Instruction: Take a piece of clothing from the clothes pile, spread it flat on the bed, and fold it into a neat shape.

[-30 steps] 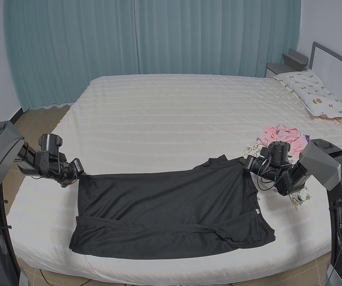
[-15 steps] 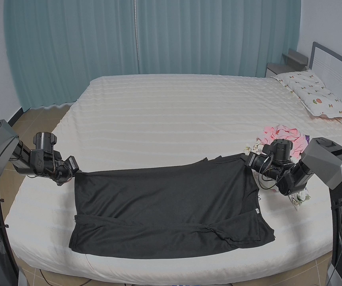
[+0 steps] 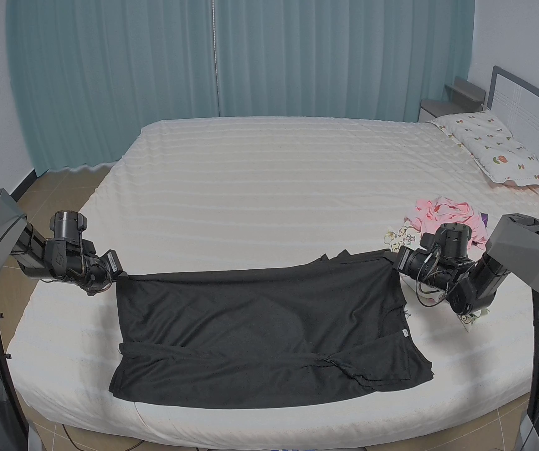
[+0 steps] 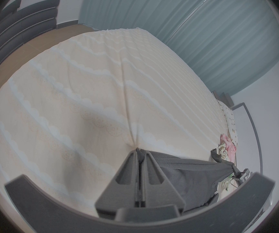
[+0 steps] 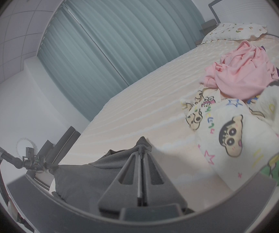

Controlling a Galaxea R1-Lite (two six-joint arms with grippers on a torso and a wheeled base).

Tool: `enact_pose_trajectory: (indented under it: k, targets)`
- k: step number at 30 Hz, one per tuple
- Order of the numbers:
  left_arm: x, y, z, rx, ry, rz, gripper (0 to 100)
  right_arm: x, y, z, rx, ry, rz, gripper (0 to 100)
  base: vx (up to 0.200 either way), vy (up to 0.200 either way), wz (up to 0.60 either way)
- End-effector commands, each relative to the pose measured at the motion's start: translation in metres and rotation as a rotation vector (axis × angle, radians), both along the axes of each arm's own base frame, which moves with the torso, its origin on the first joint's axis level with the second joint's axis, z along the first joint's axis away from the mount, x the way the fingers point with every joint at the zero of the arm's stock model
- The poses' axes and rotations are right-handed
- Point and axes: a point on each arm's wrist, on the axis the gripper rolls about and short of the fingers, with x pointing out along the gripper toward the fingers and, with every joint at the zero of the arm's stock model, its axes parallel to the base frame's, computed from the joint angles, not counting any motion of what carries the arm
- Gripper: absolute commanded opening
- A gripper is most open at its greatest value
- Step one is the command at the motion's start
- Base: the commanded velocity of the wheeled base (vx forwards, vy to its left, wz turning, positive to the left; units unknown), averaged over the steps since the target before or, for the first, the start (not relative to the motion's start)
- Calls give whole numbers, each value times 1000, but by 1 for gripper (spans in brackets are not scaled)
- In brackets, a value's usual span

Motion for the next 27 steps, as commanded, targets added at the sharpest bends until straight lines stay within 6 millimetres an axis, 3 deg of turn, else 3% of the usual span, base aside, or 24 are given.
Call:
enact_pose_trajectory:
  k: [1, 11, 27]
  targets:
    - [-12, 2, -1, 21, -10, -14, 0, -17, -2, 3, -2, 13, 7, 0, 0, 0, 0]
    - [-28, -1, -9, 75, -59, -61, 0, -41, -13, 10, 3, 55, 35, 0, 0, 0, 0]
    - [-49, -5, -29, 149, -1, -146, 0, -72, -15, -32, -62, 192, 103, 0, 0, 0, 0]
